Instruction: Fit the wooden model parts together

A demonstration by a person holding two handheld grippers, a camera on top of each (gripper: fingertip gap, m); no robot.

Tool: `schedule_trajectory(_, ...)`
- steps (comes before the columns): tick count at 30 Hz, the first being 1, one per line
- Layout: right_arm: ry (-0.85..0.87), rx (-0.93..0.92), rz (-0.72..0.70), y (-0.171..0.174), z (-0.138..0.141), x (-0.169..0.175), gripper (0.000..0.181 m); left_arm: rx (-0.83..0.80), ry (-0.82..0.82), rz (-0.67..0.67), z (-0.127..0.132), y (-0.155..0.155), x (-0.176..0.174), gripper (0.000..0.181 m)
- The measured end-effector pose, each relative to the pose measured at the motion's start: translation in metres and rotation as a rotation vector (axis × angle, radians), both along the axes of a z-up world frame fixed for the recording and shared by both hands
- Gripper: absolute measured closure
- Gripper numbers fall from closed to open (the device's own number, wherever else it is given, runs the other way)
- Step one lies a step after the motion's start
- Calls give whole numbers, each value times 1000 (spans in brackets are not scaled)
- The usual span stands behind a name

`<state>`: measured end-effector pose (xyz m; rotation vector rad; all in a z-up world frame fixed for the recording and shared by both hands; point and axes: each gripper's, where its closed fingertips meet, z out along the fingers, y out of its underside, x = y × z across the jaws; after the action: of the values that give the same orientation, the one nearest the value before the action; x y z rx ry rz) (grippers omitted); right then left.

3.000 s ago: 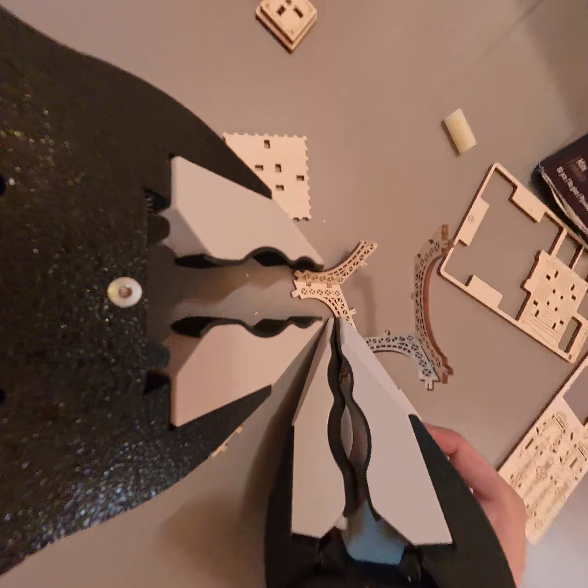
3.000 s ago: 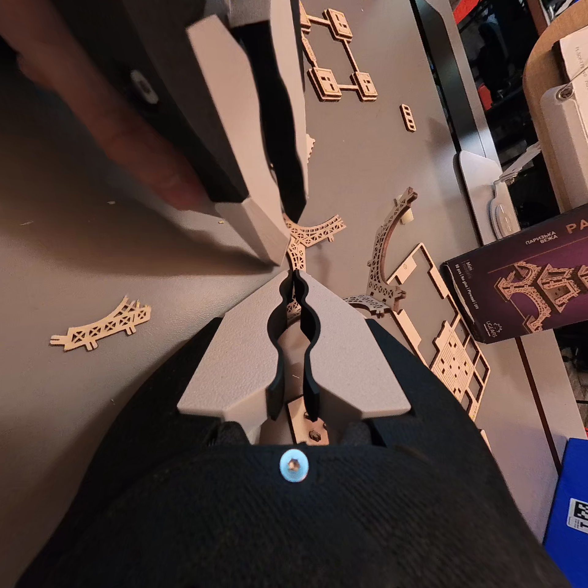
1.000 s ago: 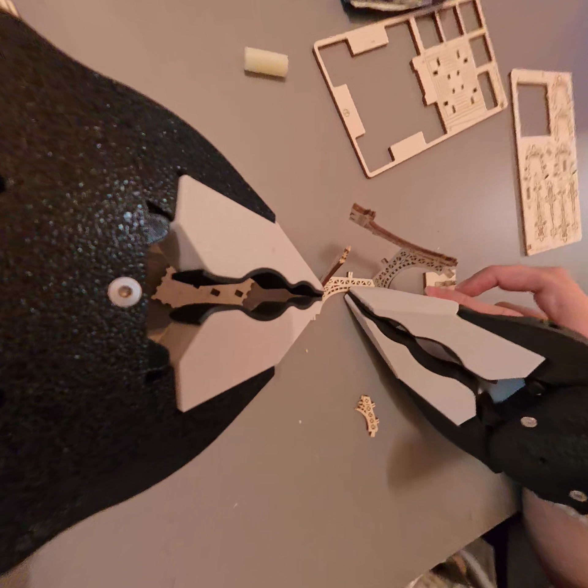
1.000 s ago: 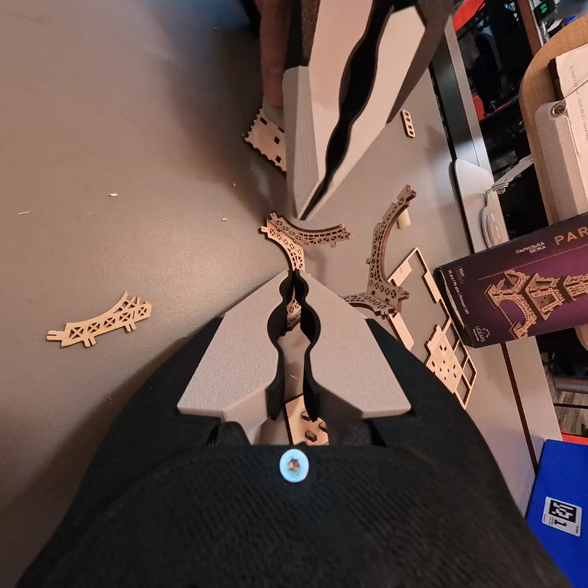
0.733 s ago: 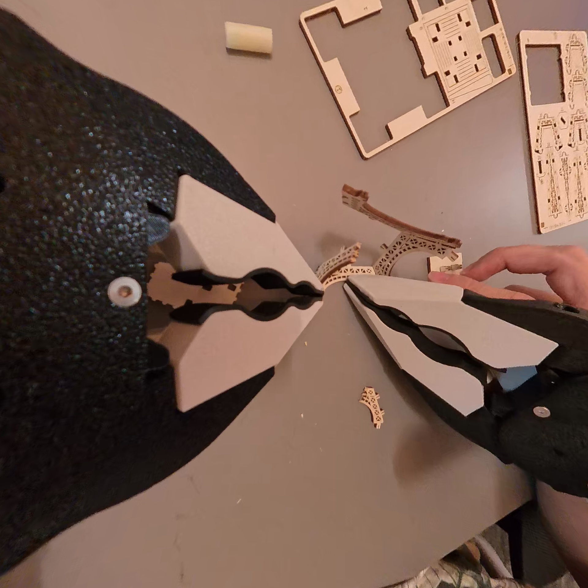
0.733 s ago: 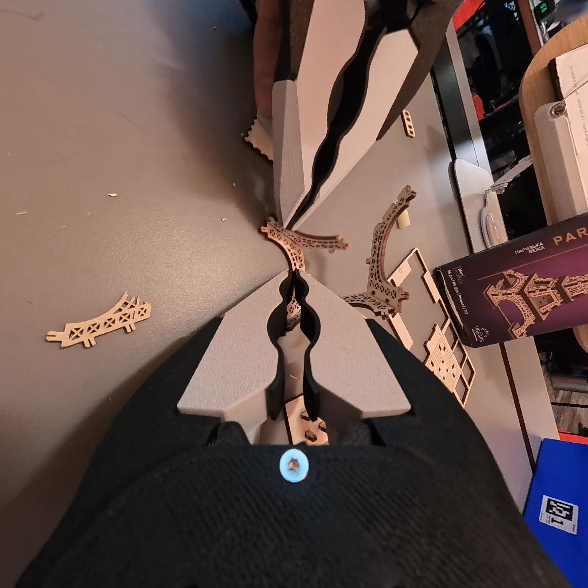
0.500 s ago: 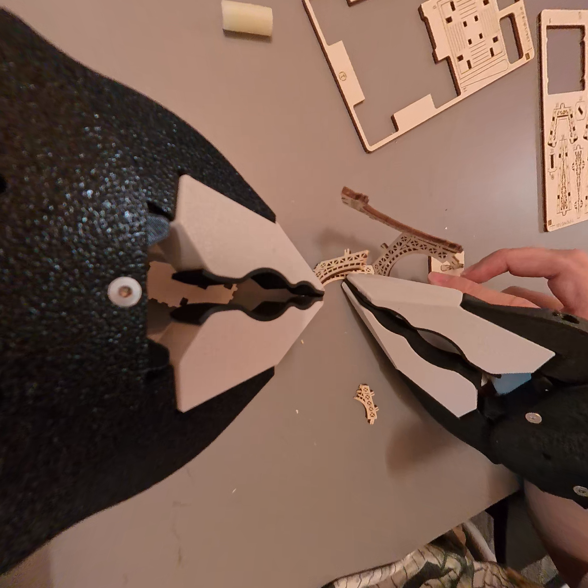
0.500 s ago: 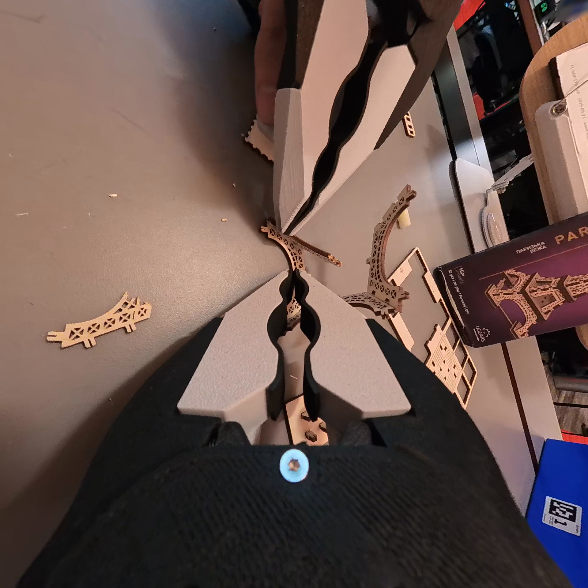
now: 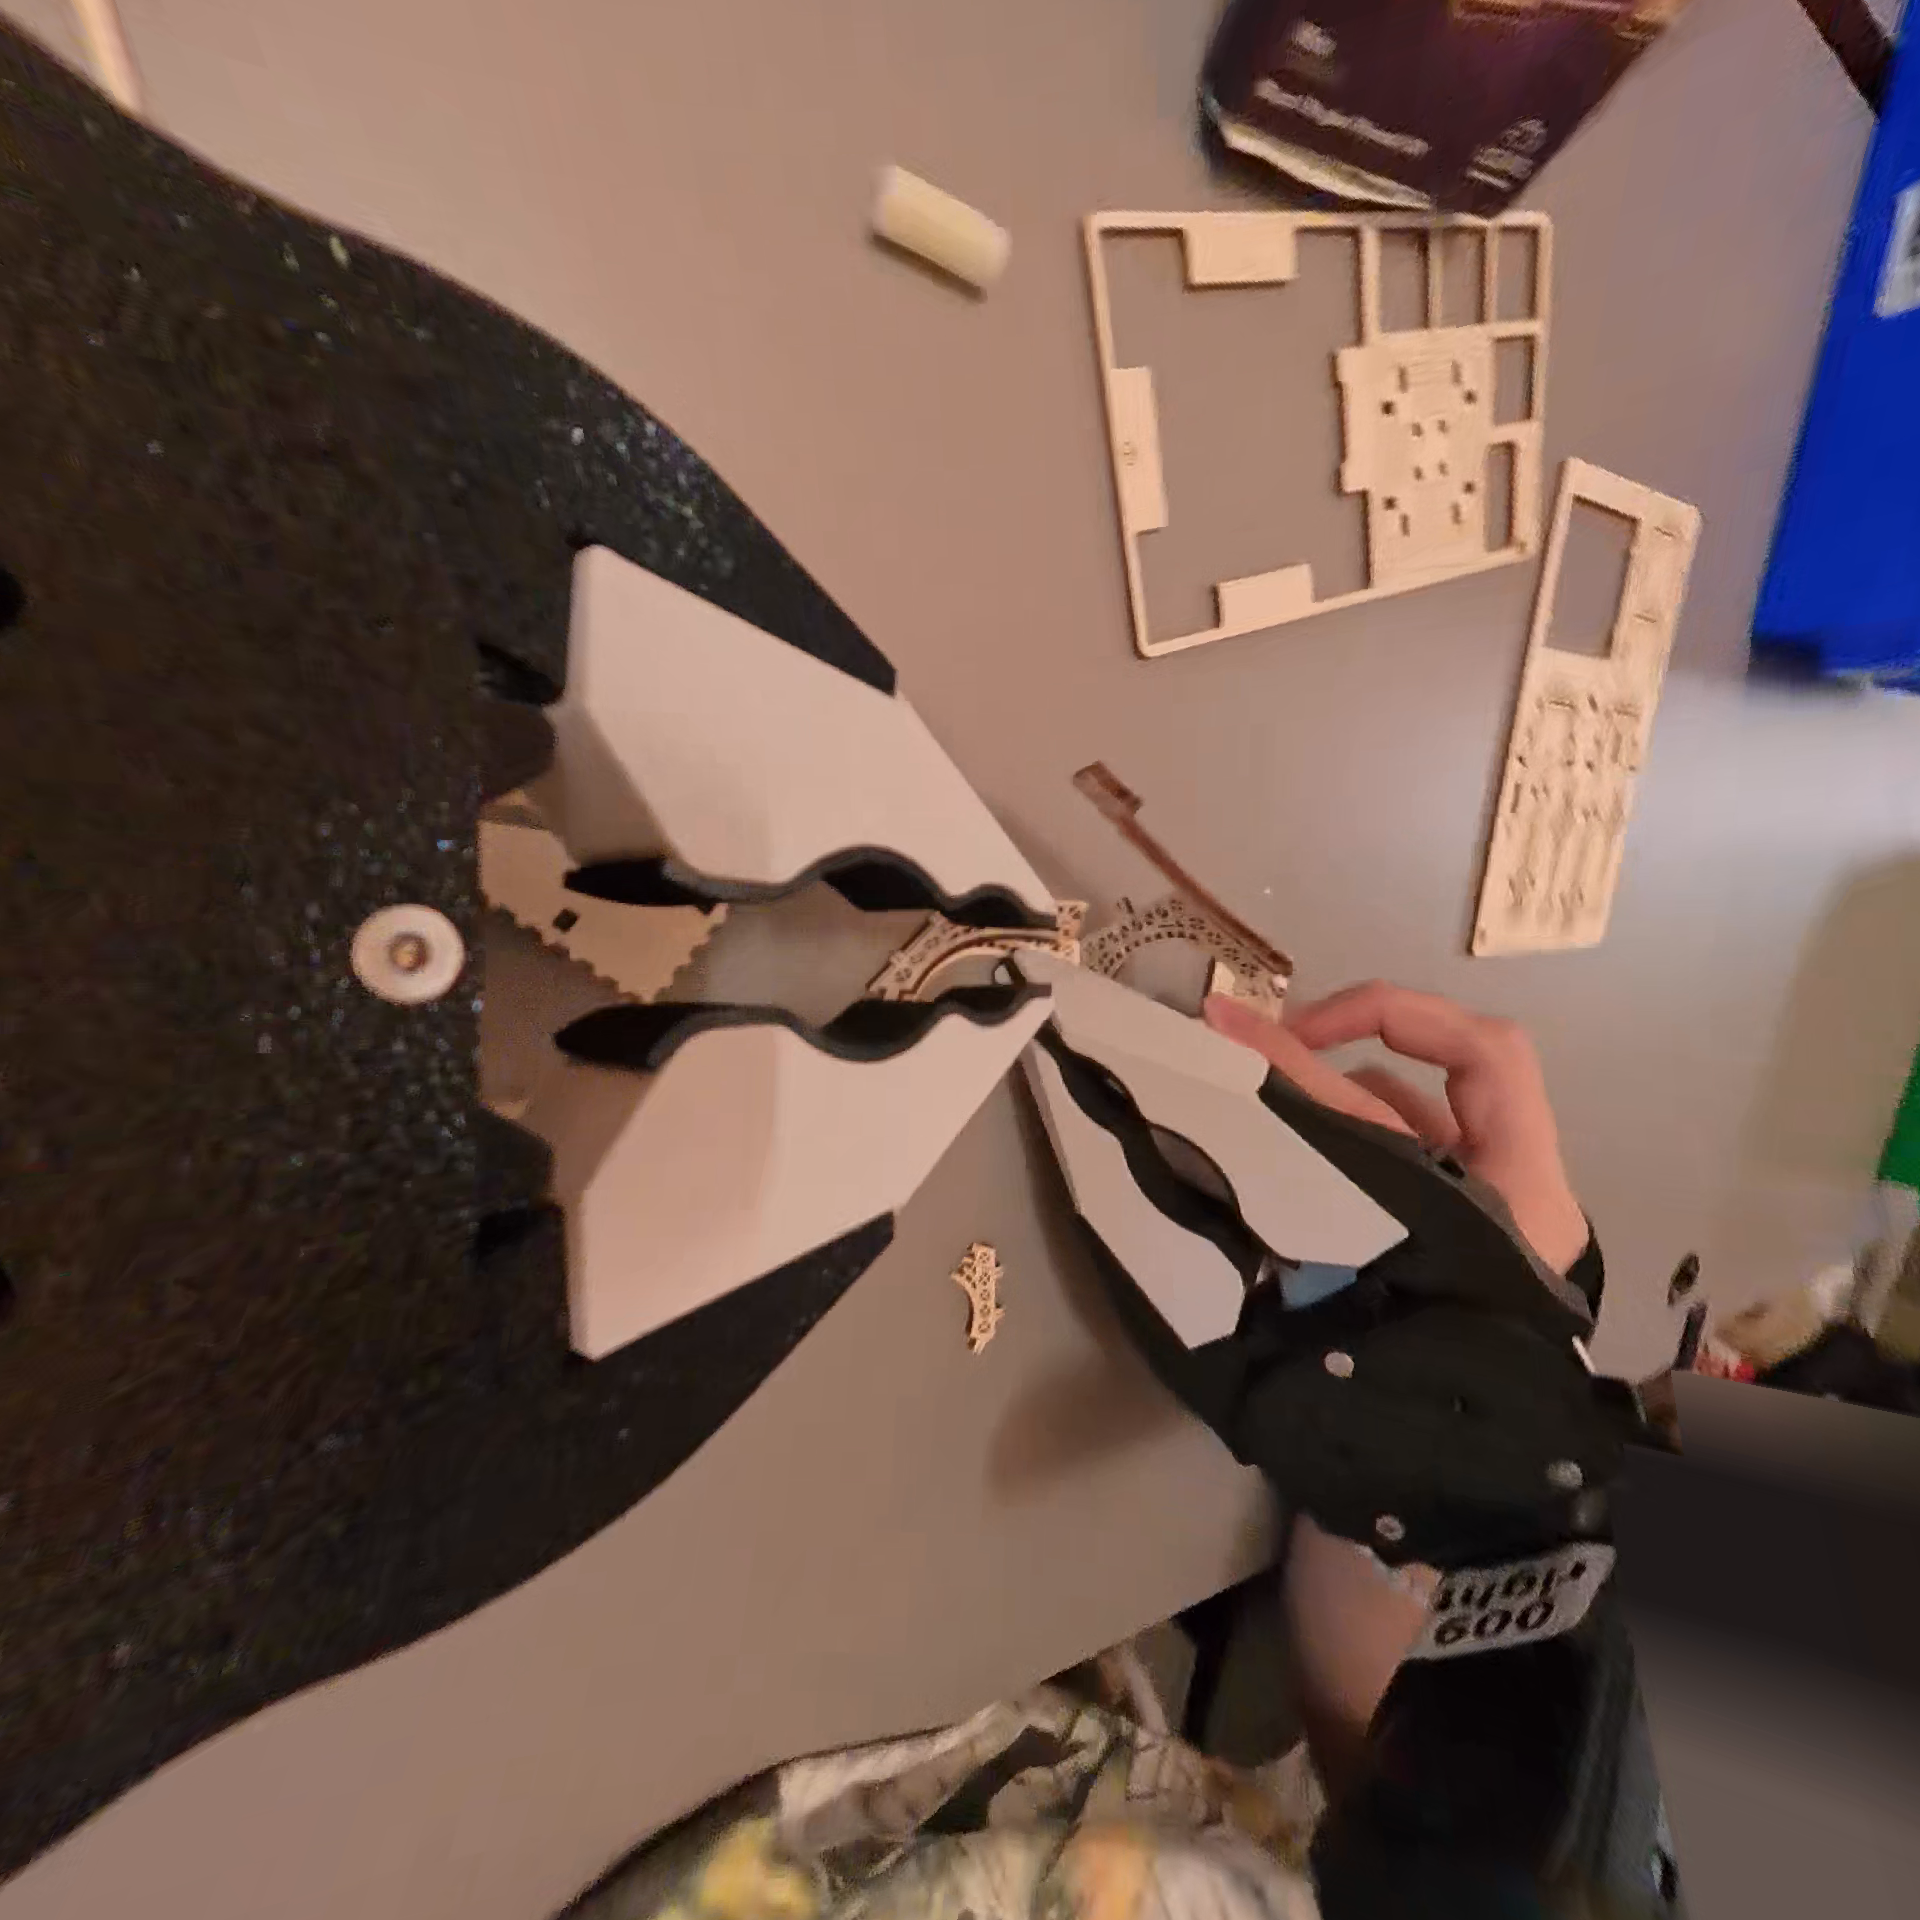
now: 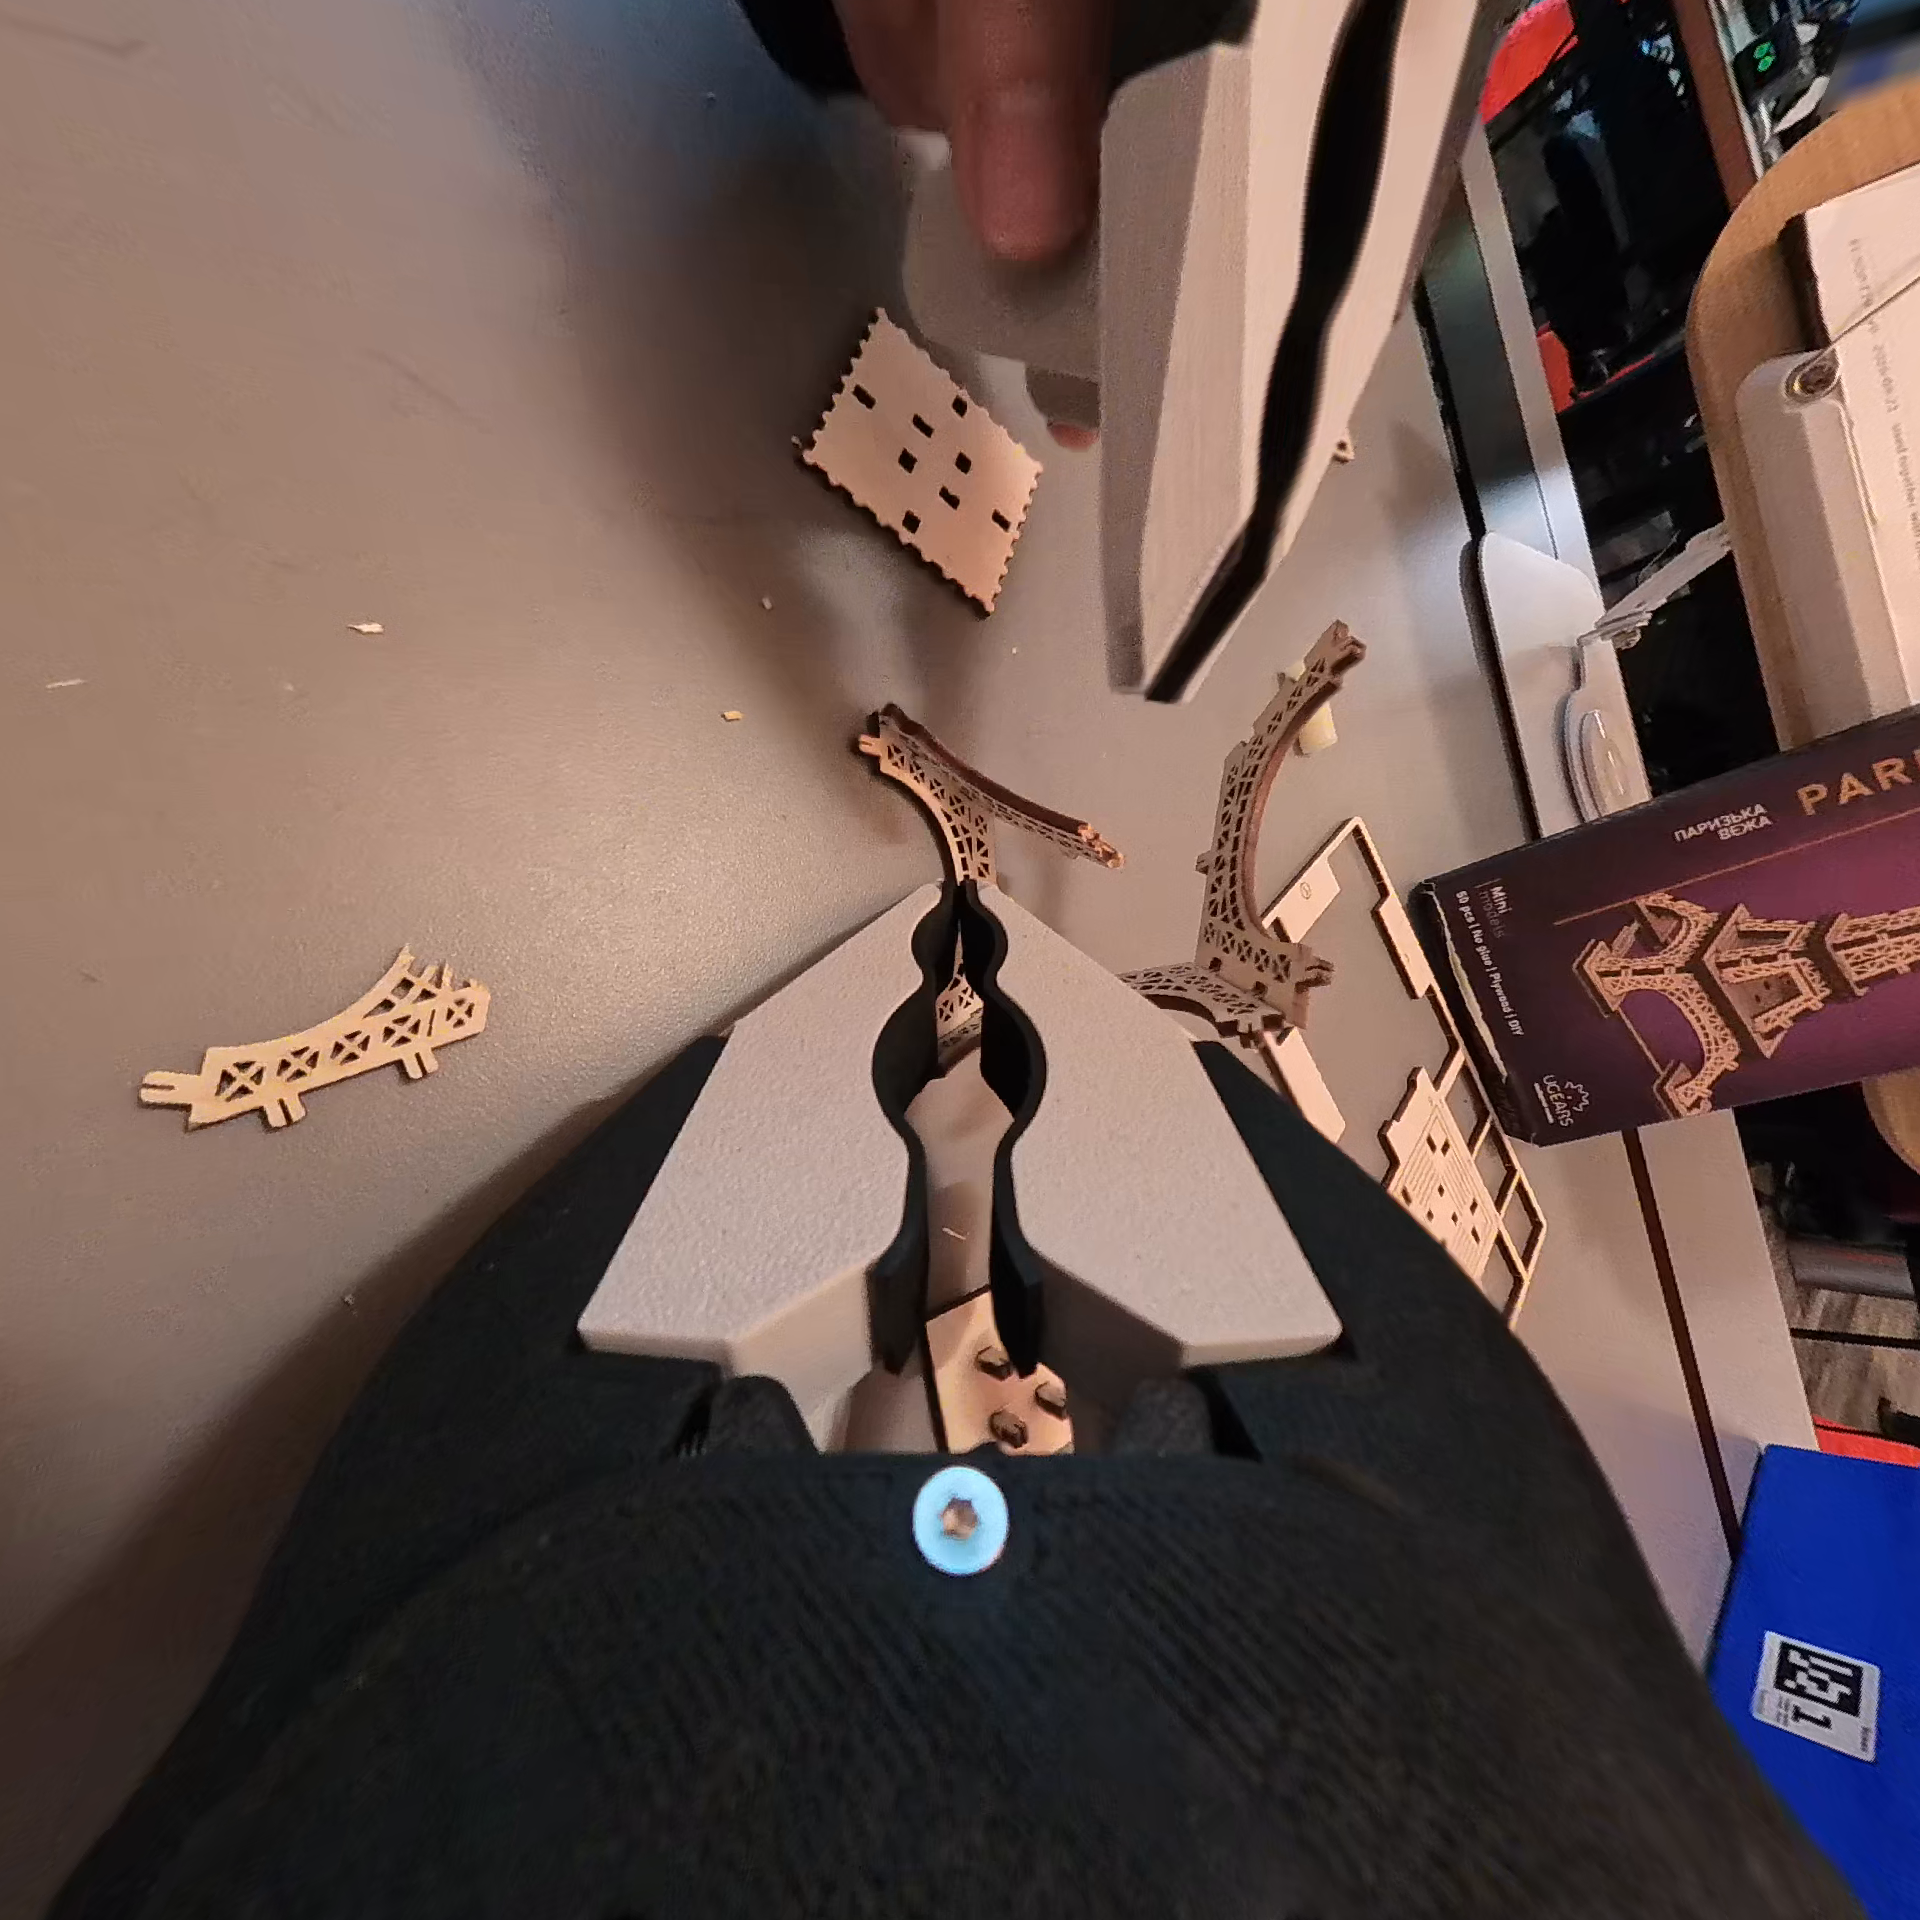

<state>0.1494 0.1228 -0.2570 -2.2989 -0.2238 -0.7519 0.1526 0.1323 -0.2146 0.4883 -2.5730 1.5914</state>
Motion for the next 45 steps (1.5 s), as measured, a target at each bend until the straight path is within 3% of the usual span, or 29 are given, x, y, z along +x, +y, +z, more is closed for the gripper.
schedule_trajectory(4,-50,-30,8,-1,0,2,181,78,0,84,-8,3,-17,158)
schedule_trajectory(6,-69,-53,18,-5,0,3,181,113,-23,145,-13,5,-20,158)
schedule_trajectory(11,101,87,13,-15,21,-10,165,171,-67,263,-27,12,-16,162)
schedule_trajectory(13,178,173,-108,-28,31,-1,165,178,-72,291,-28,14,-13,164)
schedule_trajectory(16,356,214,-357,-53,19,24,147,162,-79,315,-25,16,-9,164)
schedule_trajectory(19,568,294,-415,-44,10,26,145,97,-129,366,-12,13,0,171)
schedule_trajectory(21,594,297,-396,-39,13,23,145,57,-141,353,-3,7,-2,171)
schedule_trajectory(23,592,293,-395,-39,20,20,145,71,-163,377,1,12,0,163)
schedule_trajectory(26,560,314,-380,-41,40,11,144,61,-229,387,7,17,-2,164)
schedule_trajectory(29,451,333,-368,-30,59,3,145,99,-216,397,-2,19,-4,164)
schedule_trajectory(34,361,210,-466,-23,28,11,140,154,-271,410,-6,16,-2,167)
schedule_trajectory(39,292,200,-451,-14,16,11,147,131,-269,411,-7,14,-4,168)
schedule_trajectory(45,263,212,-493,-14,13,17,170,107,-274,427,-3,14,-1,169)
